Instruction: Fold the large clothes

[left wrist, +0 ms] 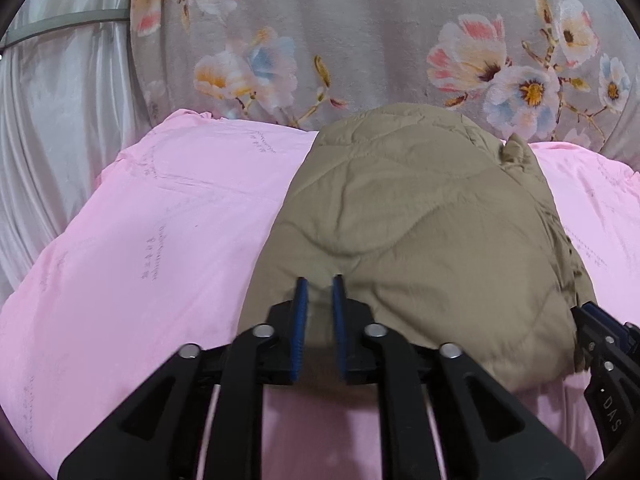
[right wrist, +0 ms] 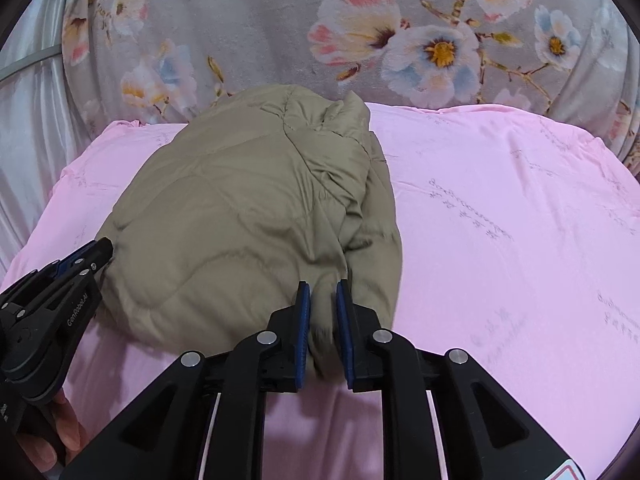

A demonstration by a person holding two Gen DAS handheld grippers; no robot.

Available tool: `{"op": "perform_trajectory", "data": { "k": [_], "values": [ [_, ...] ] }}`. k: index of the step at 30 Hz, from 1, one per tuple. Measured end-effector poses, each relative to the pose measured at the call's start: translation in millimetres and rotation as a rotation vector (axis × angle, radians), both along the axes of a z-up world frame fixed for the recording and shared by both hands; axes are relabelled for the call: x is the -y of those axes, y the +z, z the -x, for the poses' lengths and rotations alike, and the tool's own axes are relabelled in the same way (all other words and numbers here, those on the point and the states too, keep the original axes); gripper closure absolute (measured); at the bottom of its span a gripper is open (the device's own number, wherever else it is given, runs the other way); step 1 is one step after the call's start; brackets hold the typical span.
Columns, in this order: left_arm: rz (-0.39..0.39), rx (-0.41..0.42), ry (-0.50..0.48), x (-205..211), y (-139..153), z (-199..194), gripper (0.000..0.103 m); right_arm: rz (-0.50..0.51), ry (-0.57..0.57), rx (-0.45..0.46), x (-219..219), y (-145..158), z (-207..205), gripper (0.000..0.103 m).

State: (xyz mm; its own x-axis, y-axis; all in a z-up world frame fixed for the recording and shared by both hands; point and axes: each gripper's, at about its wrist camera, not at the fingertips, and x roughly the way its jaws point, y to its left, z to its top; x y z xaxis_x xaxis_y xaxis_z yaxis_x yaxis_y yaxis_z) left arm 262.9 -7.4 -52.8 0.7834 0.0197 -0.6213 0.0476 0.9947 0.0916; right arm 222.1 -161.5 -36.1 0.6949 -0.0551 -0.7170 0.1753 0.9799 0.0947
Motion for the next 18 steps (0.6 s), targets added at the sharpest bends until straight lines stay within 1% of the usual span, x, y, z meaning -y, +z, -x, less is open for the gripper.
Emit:
{"op": "perform_trajectory", "data": {
  "k": [2,3,5,6,7,9,11,14,16,17,18],
  "values": [
    [0.009,0.002,0.01,-4.8,1.2,12.8,0.072,0.019,-0.004,0.015,-2.8,4.8,14.1,0.086],
    [0.016,0.001,0.016,-7.7,1.8,17.7,0.07,0.025,-0.005,0.024,-4.0,7.6,21.7,0.084],
    [0.025,-0.012,0.021,-13.0,2.5,27.7,0.068,0.037,-0.007,0.047,-6.9,15.9,40.8,0.073],
    [0.022,-0.023,0.03,-16.3,3.8,35.9,0.067,0.042,-0.007,0.063,-8.1,21.3,51.2,0.063],
    [0.025,-0.023,0.025,-18.9,6.2,43.1,0.066,0.048,0.0,0.089,-9.5,28.3,62.9,0.056],
    [0.03,0.003,0.023,-21.9,15.2,58.6,0.064,0.093,0.002,0.136,-12.2,39.2,80.3,0.054],
    [0.023,0.025,0.02,-21.0,20.6,68.5,0.064,0.125,-0.005,0.126,-11.8,38.4,83.9,0.054],
    [0.021,-0.009,0.012,-18.6,14.6,72.2,0.064,0.063,-0.016,0.084,-3.5,27.2,86.5,0.054],
    [0.015,-0.03,0.01,-17.7,7.0,77.8,0.063,0.043,-0.021,0.065,-2.1,22.8,89.7,0.054],
    [0.017,-0.041,0.009,-17.3,4.3,80.0,0.06,0.039,-0.022,0.065,-2.1,22.4,91.0,0.053],
    [0.03,-0.054,0.008,-18.5,2.9,81.7,0.048,0.044,-0.027,0.07,-2.4,23.1,92.4,0.047]
  ]
}}
